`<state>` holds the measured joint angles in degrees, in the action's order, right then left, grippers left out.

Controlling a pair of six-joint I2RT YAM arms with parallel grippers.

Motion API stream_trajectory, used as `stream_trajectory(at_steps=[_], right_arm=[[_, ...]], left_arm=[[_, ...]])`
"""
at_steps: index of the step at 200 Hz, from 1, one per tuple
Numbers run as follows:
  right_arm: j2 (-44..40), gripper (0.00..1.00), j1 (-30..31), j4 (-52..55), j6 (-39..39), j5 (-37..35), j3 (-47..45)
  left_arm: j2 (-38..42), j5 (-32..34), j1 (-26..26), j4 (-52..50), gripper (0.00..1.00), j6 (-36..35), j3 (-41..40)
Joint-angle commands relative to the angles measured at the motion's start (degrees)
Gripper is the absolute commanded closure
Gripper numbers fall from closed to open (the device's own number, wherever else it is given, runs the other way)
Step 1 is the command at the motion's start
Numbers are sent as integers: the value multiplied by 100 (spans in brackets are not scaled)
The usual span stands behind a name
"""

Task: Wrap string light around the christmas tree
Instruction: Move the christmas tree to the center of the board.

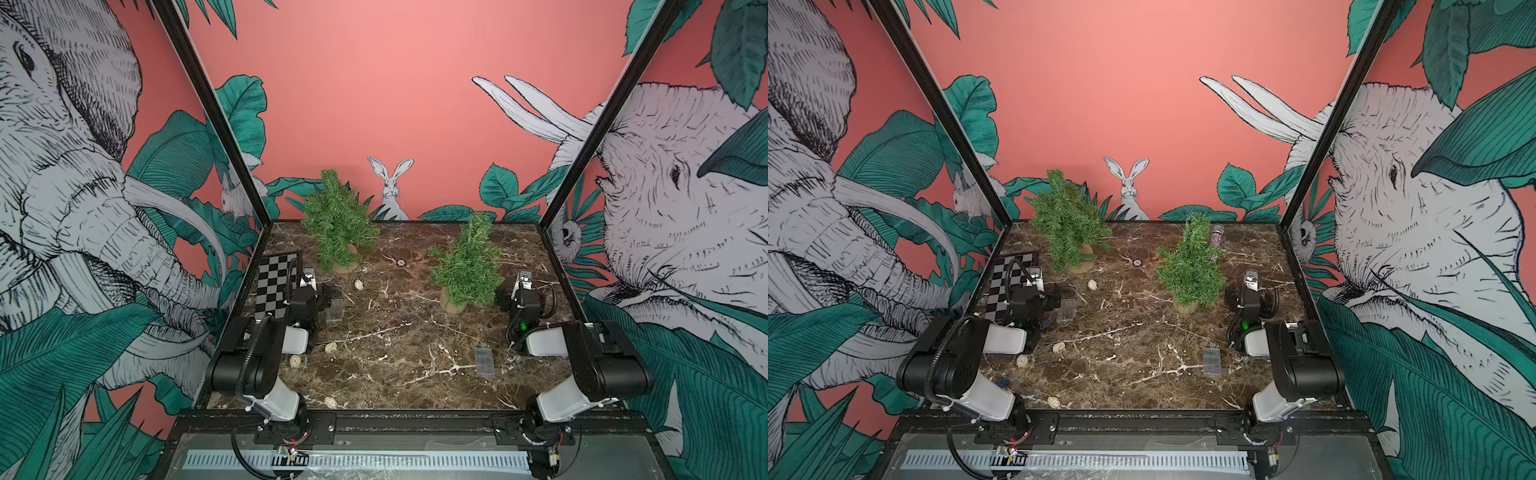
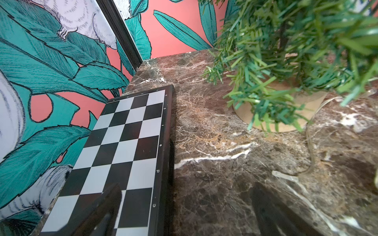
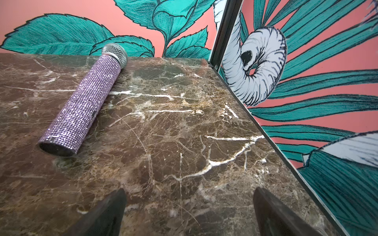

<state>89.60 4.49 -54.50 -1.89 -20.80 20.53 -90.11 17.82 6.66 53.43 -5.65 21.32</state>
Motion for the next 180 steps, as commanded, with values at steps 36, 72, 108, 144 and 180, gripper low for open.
stream_trajectory(at_steps=[36, 72, 108, 144, 180], right_arm=[[-48, 1, 8, -109, 31, -56, 39], [-48, 1, 6, -109, 26, -56, 42], [-53, 1, 3, -124, 32, -47, 25], [-62, 1, -1, -106, 1, -36, 27], [-530, 1, 30, -897, 38, -155, -598]], left_arm=[[98, -51, -27, 20, 0, -17, 45], [98, -51, -31, 27, 0, -15, 47], [100, -49, -24, 23, 0, -16, 48], [96, -252, -147, -72, 0, 55, 96], [413, -144, 6, -193, 0, -134, 43]])
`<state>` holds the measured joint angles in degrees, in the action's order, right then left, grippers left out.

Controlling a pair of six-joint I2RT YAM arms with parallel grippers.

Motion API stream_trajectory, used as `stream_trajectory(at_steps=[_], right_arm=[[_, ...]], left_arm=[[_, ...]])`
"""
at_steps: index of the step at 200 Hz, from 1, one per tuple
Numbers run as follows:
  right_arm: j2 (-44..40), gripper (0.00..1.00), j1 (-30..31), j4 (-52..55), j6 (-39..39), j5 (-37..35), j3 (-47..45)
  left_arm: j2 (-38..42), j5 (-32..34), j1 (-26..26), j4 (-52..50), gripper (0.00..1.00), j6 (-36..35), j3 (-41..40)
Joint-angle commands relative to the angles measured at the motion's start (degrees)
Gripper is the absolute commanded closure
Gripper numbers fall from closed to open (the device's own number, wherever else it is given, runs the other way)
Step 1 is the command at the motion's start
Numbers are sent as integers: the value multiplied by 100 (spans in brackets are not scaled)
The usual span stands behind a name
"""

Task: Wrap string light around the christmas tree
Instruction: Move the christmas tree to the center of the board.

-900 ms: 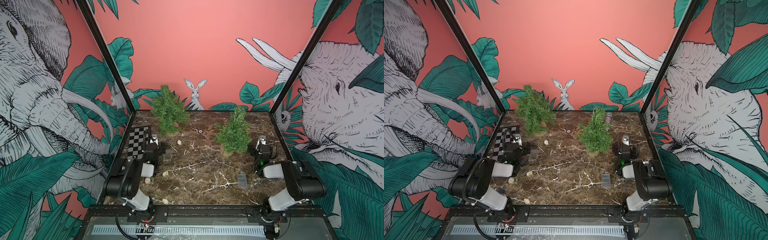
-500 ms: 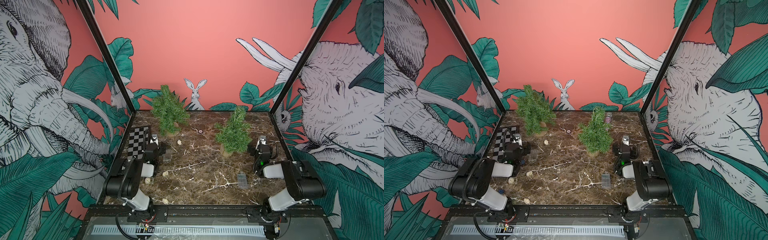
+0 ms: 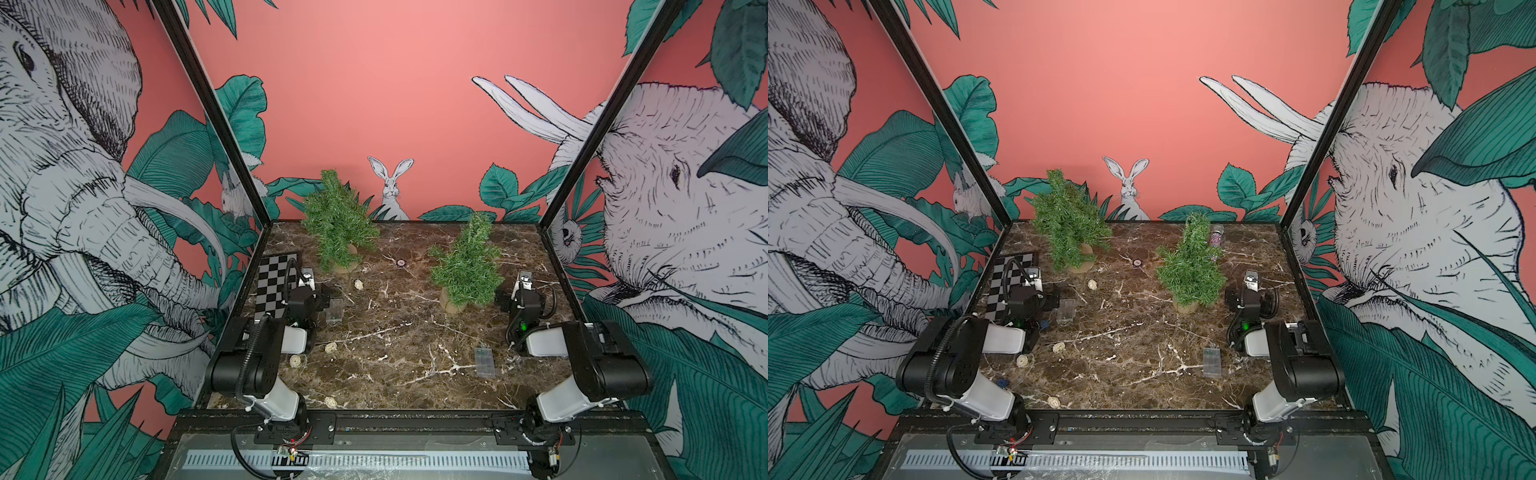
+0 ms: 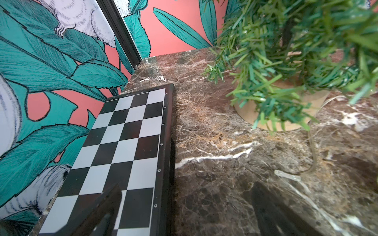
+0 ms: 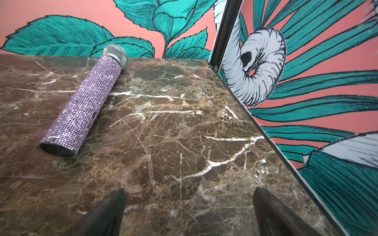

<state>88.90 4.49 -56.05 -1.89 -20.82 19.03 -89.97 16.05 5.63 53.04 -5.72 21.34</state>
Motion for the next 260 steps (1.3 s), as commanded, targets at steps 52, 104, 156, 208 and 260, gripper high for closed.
stream_trajectory(at_steps=[52, 104, 156, 208, 260], right_arm=[[-3214, 1, 312, 3825, -1204, -1395, 227], [-3895, 10, 208, 6511, -2754, 1370, 1436], [-3901, 14, 279, 8081, -2613, 2120, 3215], [-3865, 8, 319, 9350, -1775, 2540, 4834], [-3588, 11, 1289, 9597, -1719, 2693, 6026]], left_arm=[[1801, 937, 671, -1837, 0, 166, 90], [3230, 1871, 983, -4507, 0, 1305, 736], [3525, 422, 948, -7113, 0, 2141, 2319], [3355, -1760, 804, -7068, 12, 2434, 3286], [1672, -1544, 3140, -7296, 12, 1553, 4679]])
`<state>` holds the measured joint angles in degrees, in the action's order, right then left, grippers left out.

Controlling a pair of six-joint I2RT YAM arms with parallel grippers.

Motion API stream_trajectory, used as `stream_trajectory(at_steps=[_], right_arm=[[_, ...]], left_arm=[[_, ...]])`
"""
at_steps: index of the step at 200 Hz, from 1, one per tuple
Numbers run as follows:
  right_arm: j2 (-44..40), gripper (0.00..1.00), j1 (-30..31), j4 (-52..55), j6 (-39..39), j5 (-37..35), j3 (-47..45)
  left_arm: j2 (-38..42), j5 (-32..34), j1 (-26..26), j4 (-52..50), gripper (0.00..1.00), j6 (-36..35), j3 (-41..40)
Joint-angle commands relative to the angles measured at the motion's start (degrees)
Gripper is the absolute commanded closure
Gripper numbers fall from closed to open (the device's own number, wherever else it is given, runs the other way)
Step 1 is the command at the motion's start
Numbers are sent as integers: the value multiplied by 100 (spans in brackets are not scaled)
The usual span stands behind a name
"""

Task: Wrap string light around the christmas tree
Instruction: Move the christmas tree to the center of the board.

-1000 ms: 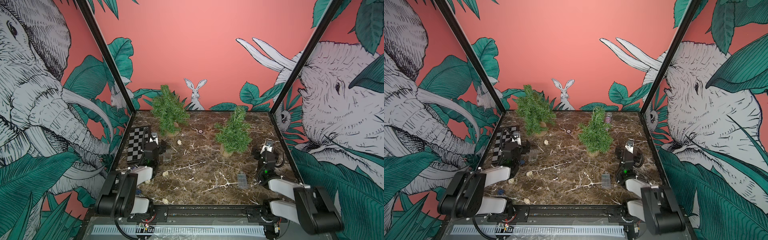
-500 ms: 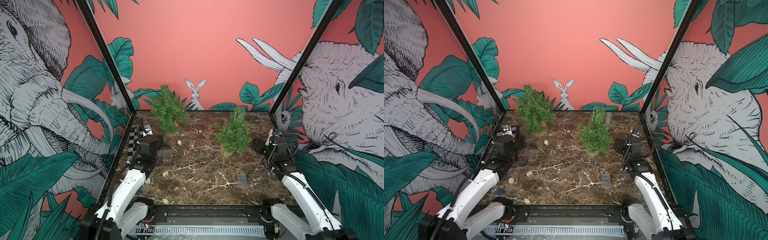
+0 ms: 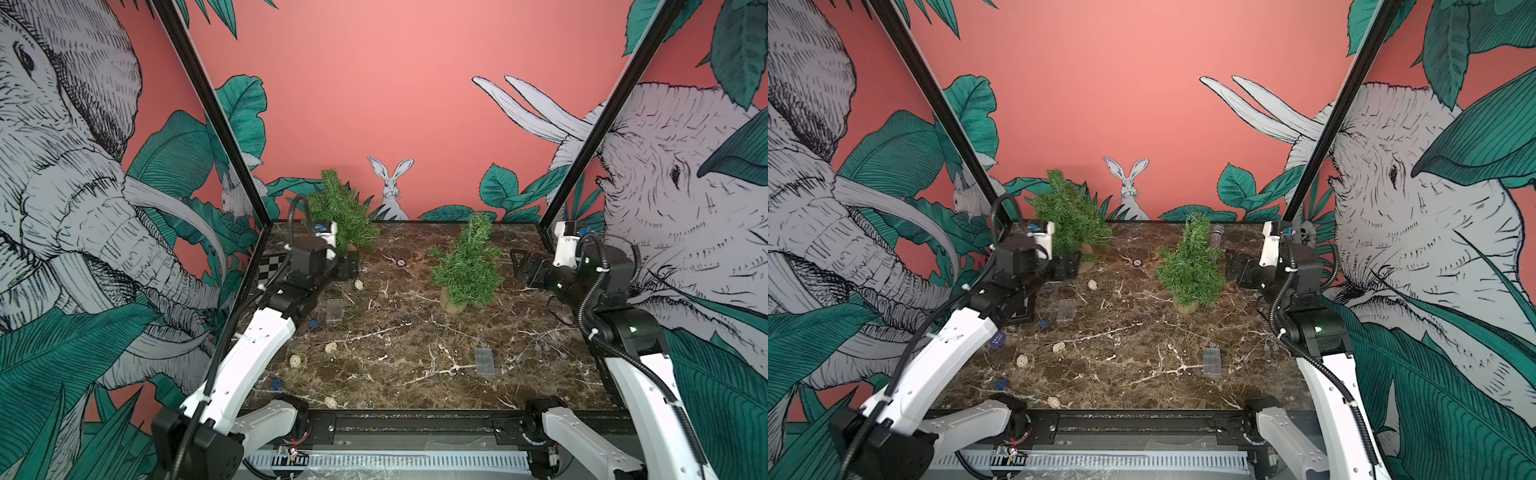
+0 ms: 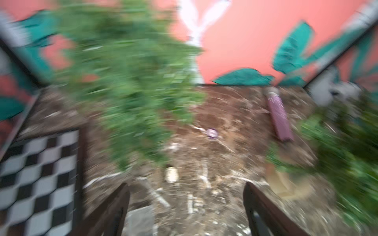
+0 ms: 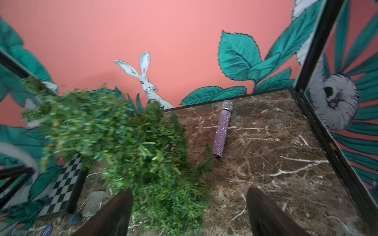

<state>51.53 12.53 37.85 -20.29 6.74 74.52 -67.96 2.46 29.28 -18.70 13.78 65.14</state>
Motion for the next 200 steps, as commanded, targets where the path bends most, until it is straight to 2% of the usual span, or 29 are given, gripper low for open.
stream_trajectory(at_steps=[1, 29, 54, 82, 116, 135, 155, 163, 173, 180, 191, 200], right_arm=[[157, 11, 512, 202, 120, -92, 485], [511, 10, 1080, -140, 195, -474, 839], [1006, 9, 1486, -424, 231, -775, 1216], [1573, 9, 1682, -694, 341, -1462, 1417], [2071, 14, 1825, -1058, 446, -1769, 1447], [2179, 27, 1942, -1225, 507, -1919, 1382], [2123, 47, 2048, -1440, 449, -1878, 1214], [2099, 59, 2081, -1544, 367, -1834, 1145], [2096, 80, 2132, -1677, 259, -1770, 1047], [2106, 89, 2175, -1760, 189, -1748, 1009], [2148, 98, 2260, -1861, 127, -1763, 986], [2190, 100, 2317, -1939, 112, -1778, 997]], left_arm=[[-562, -202, 804, -111, 12, -404, 307], [-1210, -658, 1505, 604, 9, -535, 488], [-1712, -877, 1921, 710, 7, -848, 822], [-1973, -907, 1985, 923, 6, -794, 813], [-2105, -774, 1990, 1118, 5, -795, 684], [-2166, -744, 1988, 1214, 5, -753, 609], [-2167, -666, 1977, 1360, 5, -686, 488], [-2161, -635, 1977, 1430, 5, -660, 449], [-2168, -540, 1977, 1506, 4, -606, 394], [-2181, -470, 1977, 1564, 4, -571, 377], [-2218, -400, 1977, 1592, 2, -544, 376], [-2229, -320, 1977, 1643, 2, -534, 347]])
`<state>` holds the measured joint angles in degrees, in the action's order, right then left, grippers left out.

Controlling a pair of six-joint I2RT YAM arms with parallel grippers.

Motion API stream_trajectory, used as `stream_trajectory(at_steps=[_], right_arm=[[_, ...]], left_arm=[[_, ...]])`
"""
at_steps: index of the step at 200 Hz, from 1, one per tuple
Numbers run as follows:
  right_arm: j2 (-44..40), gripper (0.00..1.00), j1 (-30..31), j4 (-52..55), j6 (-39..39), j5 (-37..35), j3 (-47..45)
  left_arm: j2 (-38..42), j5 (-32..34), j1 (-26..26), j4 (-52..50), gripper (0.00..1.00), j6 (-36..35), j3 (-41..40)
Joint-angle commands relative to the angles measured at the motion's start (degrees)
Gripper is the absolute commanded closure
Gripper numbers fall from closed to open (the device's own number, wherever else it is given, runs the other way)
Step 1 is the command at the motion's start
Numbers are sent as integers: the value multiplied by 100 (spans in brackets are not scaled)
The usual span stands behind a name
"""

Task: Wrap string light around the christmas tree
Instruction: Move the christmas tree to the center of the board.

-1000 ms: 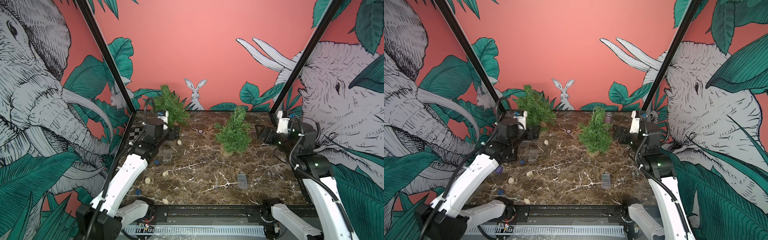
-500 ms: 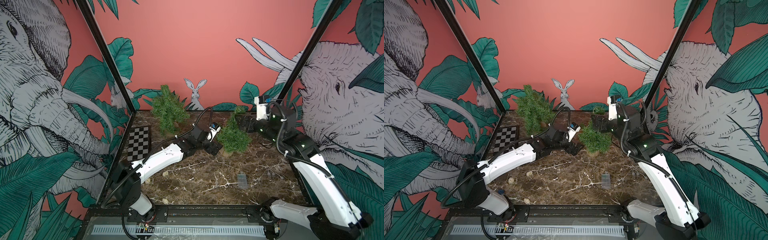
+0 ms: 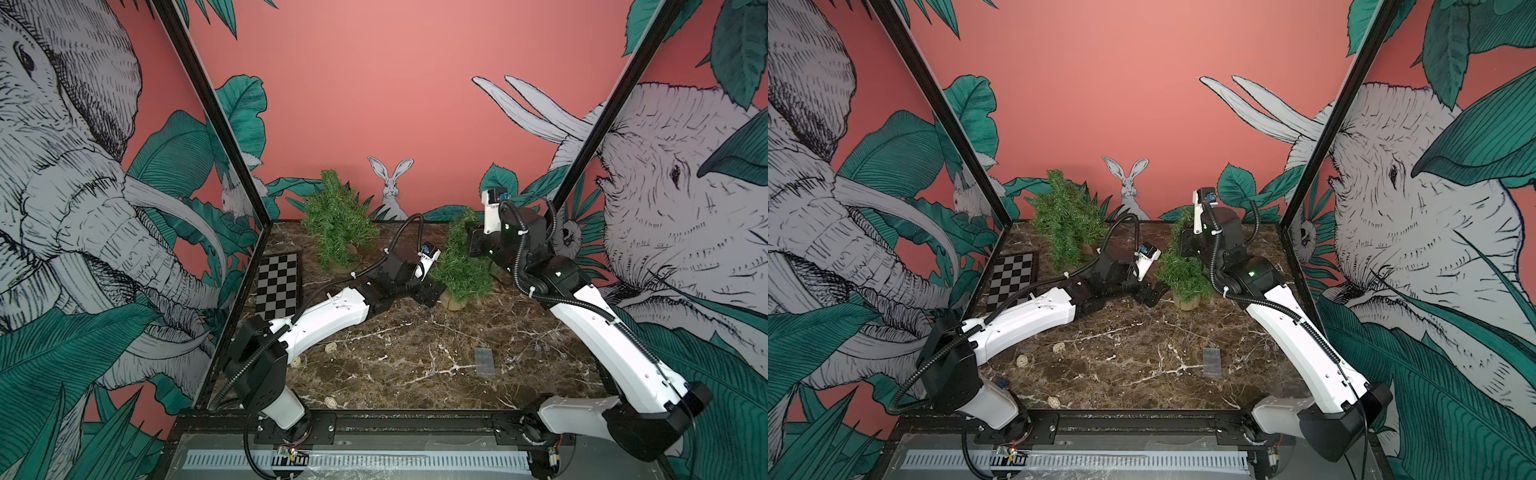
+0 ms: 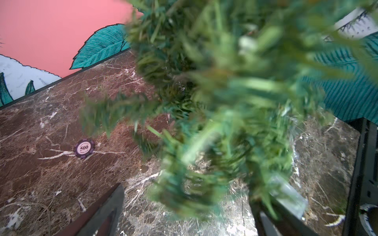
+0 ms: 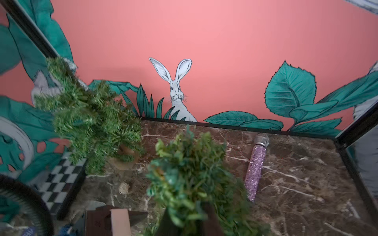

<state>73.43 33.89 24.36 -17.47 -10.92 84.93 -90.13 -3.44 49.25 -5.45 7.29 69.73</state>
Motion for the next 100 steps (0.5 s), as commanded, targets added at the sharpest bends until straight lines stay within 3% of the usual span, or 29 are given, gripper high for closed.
stream_trajectory(at_steps=[1, 22, 58, 100], right_arm=[[2, 100, 189, -599, -174, -10, -36], [225, 100, 341, -629, -195, 120, 233], [355, 100, 504, -458, -318, 234, 651], [197, 100, 522, -589, -426, 349, 393]], left_arm=[[-13, 281, -21, 322, 2, 106, -115], [35, 552, -67, 365, 1, 71, -195], [262, 415, -360, 464, 1, 195, -431], [304, 316, -408, 480, 1, 194, -538]])
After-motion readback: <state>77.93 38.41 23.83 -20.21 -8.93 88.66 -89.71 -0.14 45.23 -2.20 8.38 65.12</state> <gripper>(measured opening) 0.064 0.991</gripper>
